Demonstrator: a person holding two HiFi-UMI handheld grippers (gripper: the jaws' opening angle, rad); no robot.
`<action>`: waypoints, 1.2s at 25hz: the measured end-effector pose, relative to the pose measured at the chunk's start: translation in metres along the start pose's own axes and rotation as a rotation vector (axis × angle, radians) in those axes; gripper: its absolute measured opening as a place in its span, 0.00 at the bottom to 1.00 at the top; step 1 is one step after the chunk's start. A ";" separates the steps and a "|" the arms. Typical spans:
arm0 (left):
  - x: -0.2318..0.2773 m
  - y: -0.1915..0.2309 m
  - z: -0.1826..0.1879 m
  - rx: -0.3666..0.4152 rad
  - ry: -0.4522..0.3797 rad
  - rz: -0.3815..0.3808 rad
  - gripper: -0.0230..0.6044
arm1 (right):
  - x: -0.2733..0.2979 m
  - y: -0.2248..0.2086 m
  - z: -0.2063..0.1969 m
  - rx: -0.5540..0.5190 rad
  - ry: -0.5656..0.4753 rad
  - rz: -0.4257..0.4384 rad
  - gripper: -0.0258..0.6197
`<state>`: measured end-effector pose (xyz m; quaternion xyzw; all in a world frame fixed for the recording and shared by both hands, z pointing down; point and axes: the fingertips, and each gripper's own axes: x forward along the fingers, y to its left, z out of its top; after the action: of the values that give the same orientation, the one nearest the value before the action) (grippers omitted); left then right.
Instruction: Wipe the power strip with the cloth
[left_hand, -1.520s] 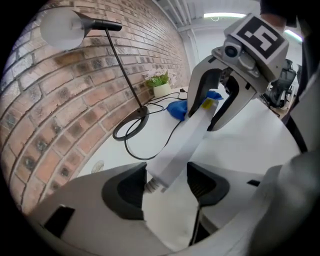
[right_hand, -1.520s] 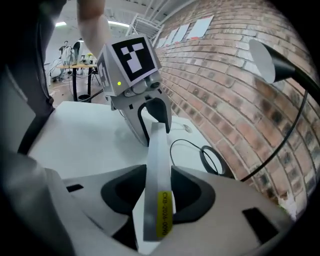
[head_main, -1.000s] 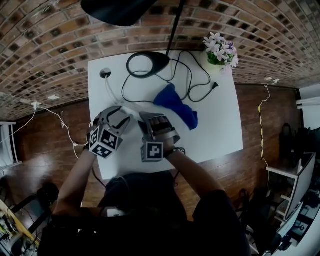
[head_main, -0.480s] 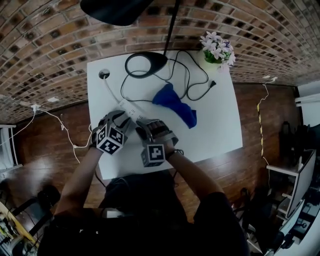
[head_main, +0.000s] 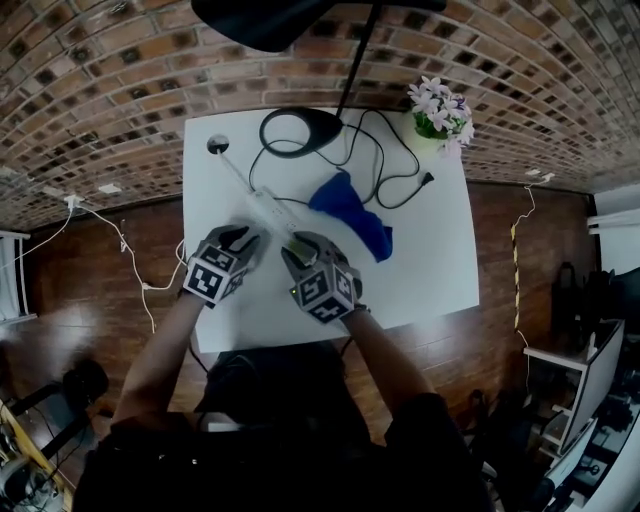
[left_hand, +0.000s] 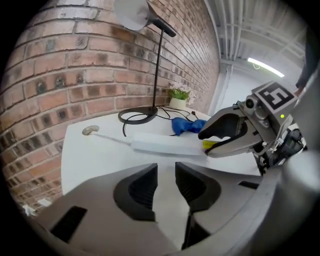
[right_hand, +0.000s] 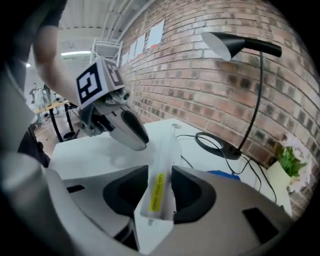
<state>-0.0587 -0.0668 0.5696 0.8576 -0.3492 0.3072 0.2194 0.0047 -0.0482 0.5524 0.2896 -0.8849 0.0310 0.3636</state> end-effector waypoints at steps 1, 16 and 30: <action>-0.002 0.002 -0.001 0.000 -0.008 0.006 0.20 | 0.001 -0.004 0.001 0.000 0.003 -0.005 0.20; -0.037 -0.006 0.004 -0.063 -0.069 0.067 0.18 | -0.018 -0.006 0.016 -0.084 -0.049 -0.040 0.28; -0.059 -0.020 0.001 -0.124 -0.032 0.260 0.18 | 0.037 -0.002 0.029 0.062 0.059 0.382 0.48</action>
<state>-0.0772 -0.0267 0.5259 0.7947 -0.4793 0.2970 0.2248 -0.0337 -0.0753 0.5553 0.1263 -0.9113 0.1354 0.3678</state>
